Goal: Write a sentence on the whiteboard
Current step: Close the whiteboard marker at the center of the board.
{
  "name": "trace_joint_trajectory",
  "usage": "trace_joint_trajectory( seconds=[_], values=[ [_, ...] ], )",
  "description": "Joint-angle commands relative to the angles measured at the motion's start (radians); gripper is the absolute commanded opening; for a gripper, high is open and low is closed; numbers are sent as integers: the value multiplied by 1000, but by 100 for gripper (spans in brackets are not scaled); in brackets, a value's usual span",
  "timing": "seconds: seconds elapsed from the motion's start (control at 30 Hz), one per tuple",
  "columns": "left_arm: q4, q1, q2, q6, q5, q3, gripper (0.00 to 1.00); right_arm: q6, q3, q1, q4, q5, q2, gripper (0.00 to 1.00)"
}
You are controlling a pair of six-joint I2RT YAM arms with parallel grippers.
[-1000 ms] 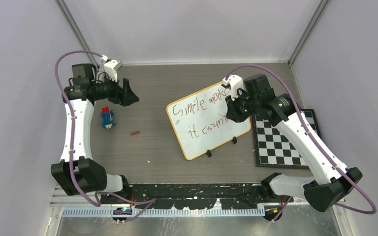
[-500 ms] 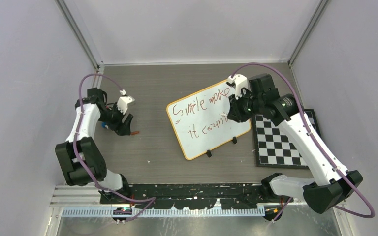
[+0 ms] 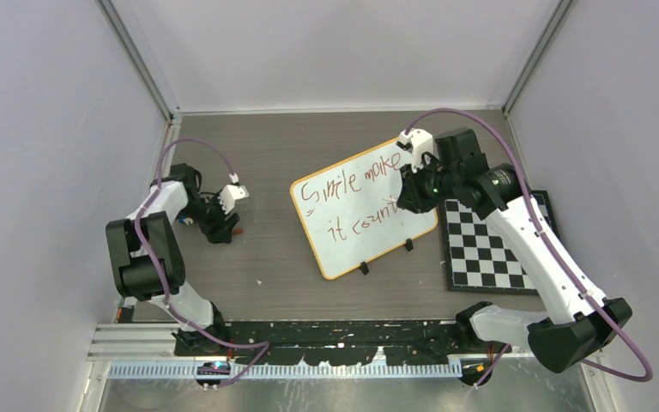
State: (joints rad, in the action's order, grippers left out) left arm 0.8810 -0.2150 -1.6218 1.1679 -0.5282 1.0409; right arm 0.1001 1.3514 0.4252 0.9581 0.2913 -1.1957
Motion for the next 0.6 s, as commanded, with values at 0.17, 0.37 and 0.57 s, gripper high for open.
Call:
trace_joint_trajectory(
  seconds=[0.17,0.37,0.57],
  values=[
    [-187,69,-41,71,57,-85,52,-11,39,-8,-17,-3,-3,0],
    [-246,77,-37,99,72,-159,32,-2,59,-6,-12,-23,-10,0],
    [-251,121,18,91,80,-207,9,29,121,-6,1,-40,-50,0]
  ],
)
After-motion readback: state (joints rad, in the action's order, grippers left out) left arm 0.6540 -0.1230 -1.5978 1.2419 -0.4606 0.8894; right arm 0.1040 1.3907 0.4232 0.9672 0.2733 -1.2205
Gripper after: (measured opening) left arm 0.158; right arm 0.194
